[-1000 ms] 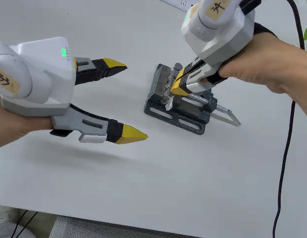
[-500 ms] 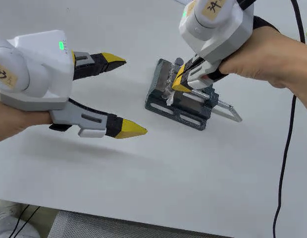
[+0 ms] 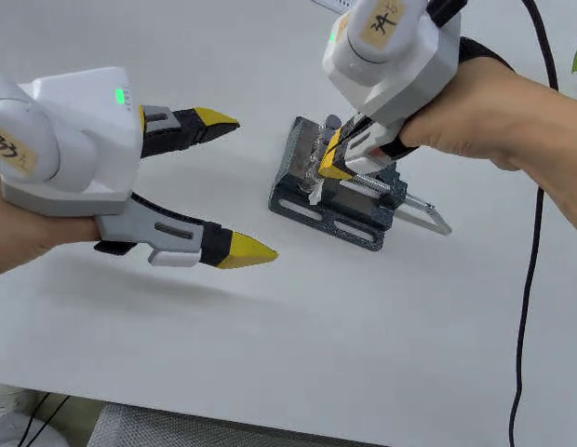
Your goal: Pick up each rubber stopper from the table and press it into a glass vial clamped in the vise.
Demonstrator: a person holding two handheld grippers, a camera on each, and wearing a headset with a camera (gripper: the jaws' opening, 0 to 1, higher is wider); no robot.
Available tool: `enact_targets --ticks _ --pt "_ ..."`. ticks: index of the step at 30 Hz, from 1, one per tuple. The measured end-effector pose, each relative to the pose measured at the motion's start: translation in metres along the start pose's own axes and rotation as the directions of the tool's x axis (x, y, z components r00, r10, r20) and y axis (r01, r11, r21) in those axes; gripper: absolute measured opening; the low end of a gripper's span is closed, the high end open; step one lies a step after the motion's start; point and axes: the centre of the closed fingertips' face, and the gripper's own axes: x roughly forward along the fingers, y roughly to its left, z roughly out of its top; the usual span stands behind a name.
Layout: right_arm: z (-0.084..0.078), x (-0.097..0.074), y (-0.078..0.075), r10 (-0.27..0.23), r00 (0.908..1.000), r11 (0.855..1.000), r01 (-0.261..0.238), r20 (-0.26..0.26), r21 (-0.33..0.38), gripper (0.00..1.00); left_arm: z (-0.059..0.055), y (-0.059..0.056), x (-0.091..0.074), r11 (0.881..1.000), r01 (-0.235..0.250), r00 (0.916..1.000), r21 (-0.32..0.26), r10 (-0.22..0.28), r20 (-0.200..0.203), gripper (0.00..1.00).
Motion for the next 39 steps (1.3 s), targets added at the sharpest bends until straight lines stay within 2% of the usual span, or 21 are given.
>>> enact_targets --ticks 3,4,7,11,13,17,21,25,26,30,33,37,39 --pt "0.001 -0.001 0.003 0.005 0.9995 1.0 -0.006 0.031 0.025 0.0 0.002 -0.003 0.001 1.0 0.012 0.9999 0.012 -0.012 -0.011 0.83" --pt "0.0 0.0 -0.002 0.008 0.9988 0.999 -0.011 0.049 0.053 0.0 0.003 -0.003 0.001 1.0 0.013 0.9998 0.015 -0.013 -0.013 0.83" --pt "-0.002 -0.001 0.0 0.007 0.9963 0.999 -0.011 0.086 0.053 0.0 0.001 -0.001 -0.001 1.0 0.012 0.9996 0.023 -0.012 -0.025 0.84" --pt "-0.001 -0.003 0.001 -0.01 0.9894 0.995 -0.005 0.145 0.101 0.0 0.001 0.001 -0.004 0.999 0.01 0.999 0.039 -0.008 -0.045 0.85" --pt "-0.003 -0.004 -0.003 -0.029 0.9882 0.995 0.015 0.151 0.096 0.0 0.001 0.001 -0.005 0.999 0.01 0.9985 0.047 -0.008 -0.055 0.85" --pt "-0.006 -0.012 -0.004 -0.034 0.9808 0.993 0.01 0.192 0.122 0.0 0.001 0.002 -0.007 0.998 0.008 0.9974 0.058 -0.004 -0.072 0.87" --pt "-0.008 -0.028 -0.003 -0.054 0.9672 0.988 0.016 0.248 0.152 0.0 0.004 0.003 -0.01 0.998 -0.002 0.9964 0.066 0.007 -0.084 0.88" --pt "-0.016 -0.04 -0.004 -0.082 0.9586 0.985 0.036 0.273 0.17 0.01 0.008 0.004 -0.011 0.998 -0.012 0.9964 0.069 0.018 -0.082 0.92" --pt "-0.019 -0.044 -0.004 -0.095 0.9518 0.981 0.04 0.292 0.187 0.01 0.009 0.003 -0.012 0.997 -0.012 0.9957 0.076 0.019 -0.09 0.92" --pt "-0.03 -0.055 -0.006 -0.122 0.9364 0.973 0.047 0.329 0.227 0.04 0.011 0.003 -0.014 0.996 -0.016 0.9949 0.085 0.024 -0.098 0.95" --pt "-0.043 -0.065 0.0 -0.142 0.9245 0.967 0.052 0.354 0.25 0.08 0.014 0.001 -0.016 0.996 -0.018 0.9943 0.093 0.027 -0.103 0.98" --pt "-0.06 -0.072 0.002 -0.176 0.909 0.956 0.067 0.378 0.285 0.13 0.015 0.0 -0.017 0.995 -0.02 0.9928 0.101 0.032 -0.116 0.99" --pt "-0.069 -0.074 0.004 -0.196 0.8984 0.951 0.076 0.393 0.3 0.16 0.015 -0.002 -0.018 0.994 -0.02 0.992 0.104 0.033 -0.122 0.99"
